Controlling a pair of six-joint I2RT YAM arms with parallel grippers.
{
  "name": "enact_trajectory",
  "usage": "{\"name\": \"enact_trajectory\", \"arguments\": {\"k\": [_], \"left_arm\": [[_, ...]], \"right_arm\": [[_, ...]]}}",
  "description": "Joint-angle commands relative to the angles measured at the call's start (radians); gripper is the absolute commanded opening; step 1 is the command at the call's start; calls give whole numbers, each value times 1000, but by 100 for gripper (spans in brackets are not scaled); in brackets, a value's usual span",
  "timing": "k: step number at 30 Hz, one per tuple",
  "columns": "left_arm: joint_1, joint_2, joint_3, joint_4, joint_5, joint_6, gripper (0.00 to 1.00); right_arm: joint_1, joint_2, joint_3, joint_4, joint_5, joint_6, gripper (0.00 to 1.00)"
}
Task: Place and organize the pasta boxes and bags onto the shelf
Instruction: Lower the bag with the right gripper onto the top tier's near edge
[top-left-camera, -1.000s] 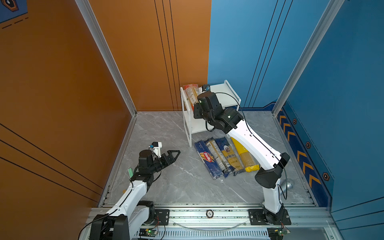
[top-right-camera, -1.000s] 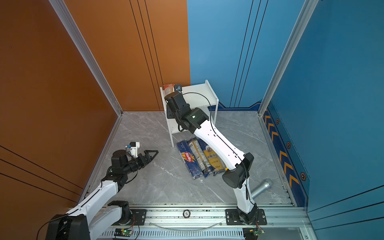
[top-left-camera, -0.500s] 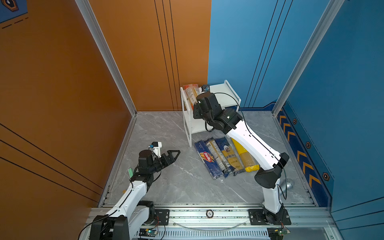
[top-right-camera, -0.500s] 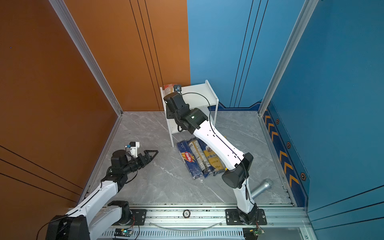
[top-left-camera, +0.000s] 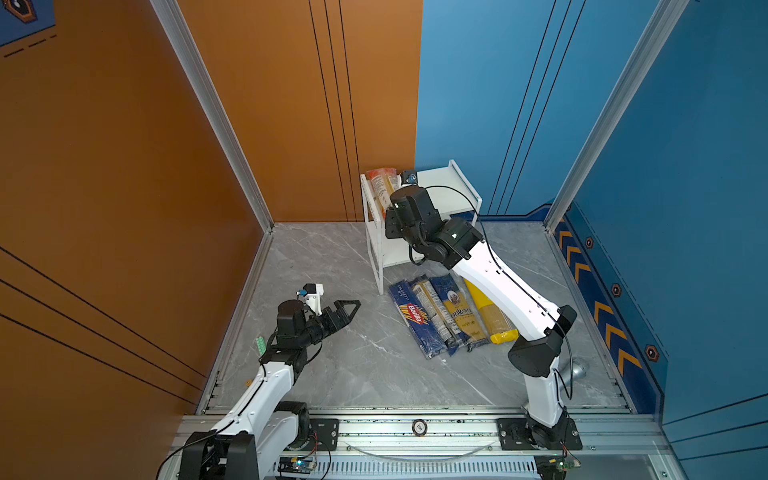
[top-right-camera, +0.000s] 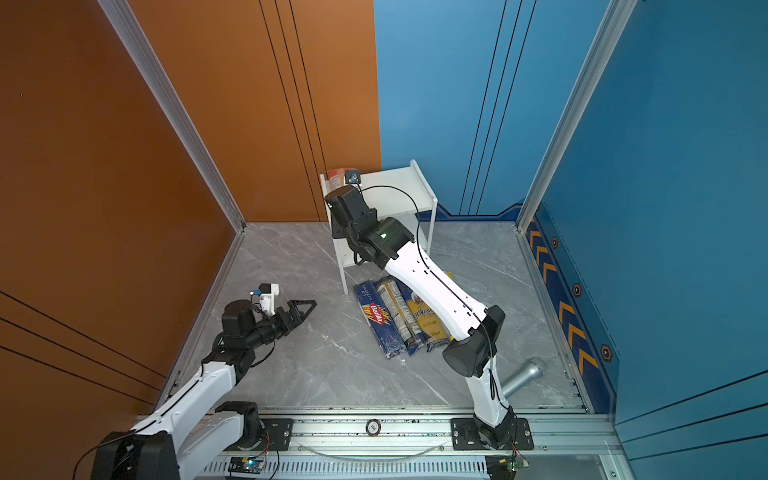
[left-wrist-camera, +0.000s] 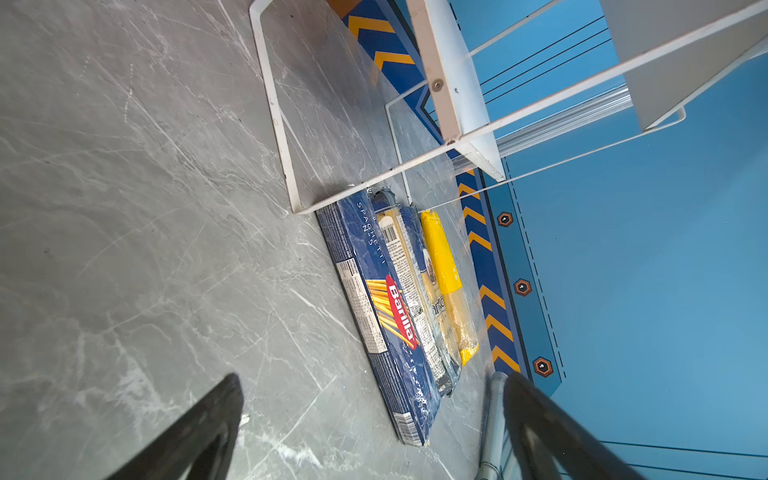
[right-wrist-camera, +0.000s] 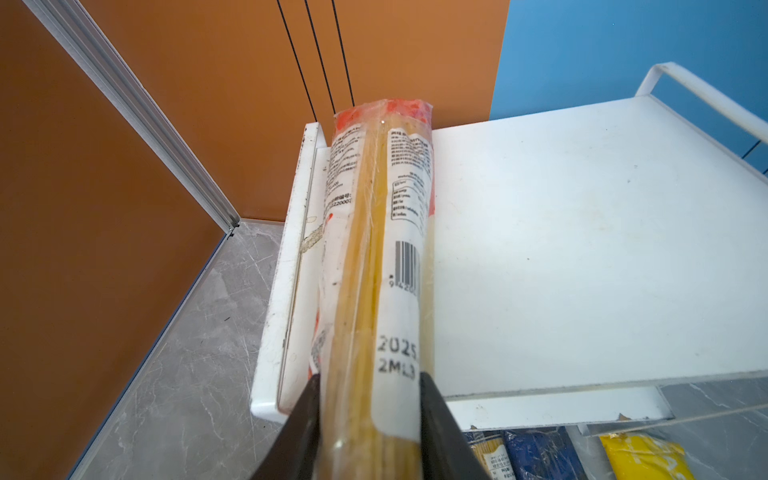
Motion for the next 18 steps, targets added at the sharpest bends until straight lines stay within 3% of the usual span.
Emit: {"name": "enact_trajectory", "arguments": {"k": [1, 18], "left_arm": [[11, -13, -16, 3, 13, -9, 98], [11, -50, -25, 0, 8, -42, 98]], "right_arm": [[4, 19, 26, 19, 20, -8, 34], [-4, -3, 23, 15, -24, -23, 53]]}}
